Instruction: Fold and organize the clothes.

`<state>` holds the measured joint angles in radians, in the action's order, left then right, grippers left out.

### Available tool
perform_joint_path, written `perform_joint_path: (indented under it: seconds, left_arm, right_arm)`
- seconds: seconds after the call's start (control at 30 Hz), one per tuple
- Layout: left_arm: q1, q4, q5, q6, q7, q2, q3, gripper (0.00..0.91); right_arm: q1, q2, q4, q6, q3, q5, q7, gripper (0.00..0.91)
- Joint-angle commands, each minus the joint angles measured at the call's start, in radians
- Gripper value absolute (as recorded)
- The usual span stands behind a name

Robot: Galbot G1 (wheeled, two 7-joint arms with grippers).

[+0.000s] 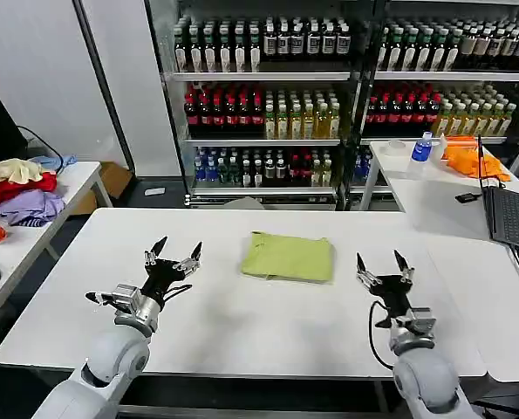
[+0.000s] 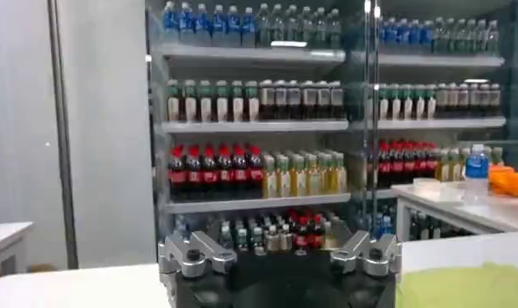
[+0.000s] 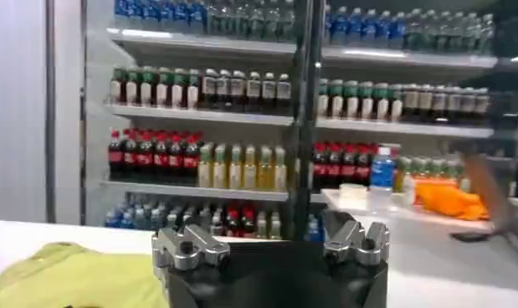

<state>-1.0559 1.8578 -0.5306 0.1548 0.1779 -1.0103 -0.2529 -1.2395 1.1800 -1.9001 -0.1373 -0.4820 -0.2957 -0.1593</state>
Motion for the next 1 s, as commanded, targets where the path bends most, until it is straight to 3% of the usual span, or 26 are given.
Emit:
perform_joint_path:
  seconds: [0.03,0.4,1.0]
  left_arm:
    - [-0.046,0.029,0.03,-0.028,-0.021,-0.01,-0.017,0.907]
    - [-0.099,0.069,0.032,-0.026,-0.02,-0.017,-0.037,0.907]
    - [-0.158,0.123,0.036,-0.022,-0.018,-0.004,-0.073,0.907]
  right_arm:
    - [-0.167,-0.001,-0.131,-0.002,-0.111,0.02,-0.006,0.907]
    - [-0.259,0.032,-0.166,0.059,-0.146,0.09,0.026,0.907]
    - [-0.292,0.033,-0.184,0.049,-0.153,0.097,0.011,0.907]
